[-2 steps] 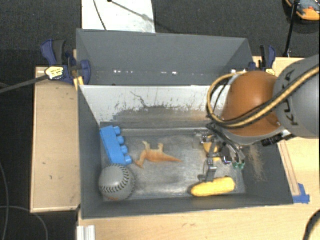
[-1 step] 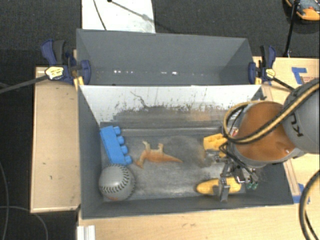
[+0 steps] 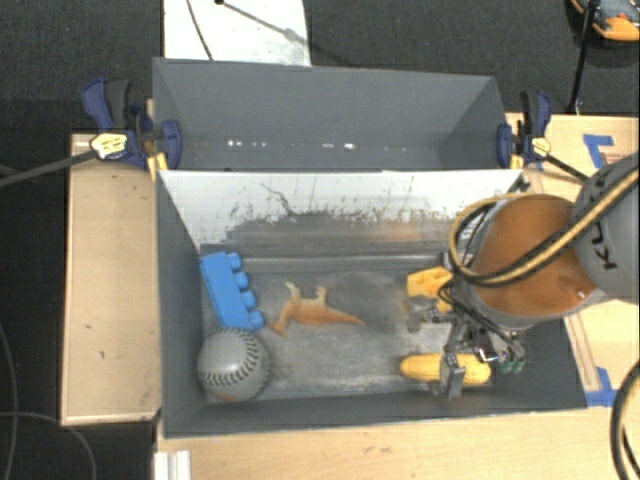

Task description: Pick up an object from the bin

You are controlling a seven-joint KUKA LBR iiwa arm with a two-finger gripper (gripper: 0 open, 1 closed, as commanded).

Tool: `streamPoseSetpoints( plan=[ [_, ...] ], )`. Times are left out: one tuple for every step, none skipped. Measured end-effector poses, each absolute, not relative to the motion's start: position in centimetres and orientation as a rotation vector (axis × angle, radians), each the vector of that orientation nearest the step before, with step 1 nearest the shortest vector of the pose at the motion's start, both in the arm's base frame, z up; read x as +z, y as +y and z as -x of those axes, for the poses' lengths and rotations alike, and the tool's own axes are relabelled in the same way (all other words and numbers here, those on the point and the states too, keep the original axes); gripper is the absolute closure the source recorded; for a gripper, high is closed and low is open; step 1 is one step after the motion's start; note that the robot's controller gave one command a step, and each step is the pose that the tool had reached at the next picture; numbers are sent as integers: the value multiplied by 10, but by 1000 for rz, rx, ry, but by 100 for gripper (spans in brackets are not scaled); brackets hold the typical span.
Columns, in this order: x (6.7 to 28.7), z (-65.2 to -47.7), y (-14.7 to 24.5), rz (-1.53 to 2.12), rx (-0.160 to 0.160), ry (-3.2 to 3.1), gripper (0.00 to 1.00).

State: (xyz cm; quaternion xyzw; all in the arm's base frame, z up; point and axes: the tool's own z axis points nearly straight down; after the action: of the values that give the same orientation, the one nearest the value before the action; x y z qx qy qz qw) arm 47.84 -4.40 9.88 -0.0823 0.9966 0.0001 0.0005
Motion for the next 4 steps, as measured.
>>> streamPoseSetpoints(
  plan=[
    [120, -479, -44, 257, 0, 3126, 0],
    [70, -488, -71, 214, 1, 3132, 0],
    [70, -482, -76, 291, 1, 3130, 100],
    [70, -482, -76, 291, 1, 3130, 100]
  ],
)
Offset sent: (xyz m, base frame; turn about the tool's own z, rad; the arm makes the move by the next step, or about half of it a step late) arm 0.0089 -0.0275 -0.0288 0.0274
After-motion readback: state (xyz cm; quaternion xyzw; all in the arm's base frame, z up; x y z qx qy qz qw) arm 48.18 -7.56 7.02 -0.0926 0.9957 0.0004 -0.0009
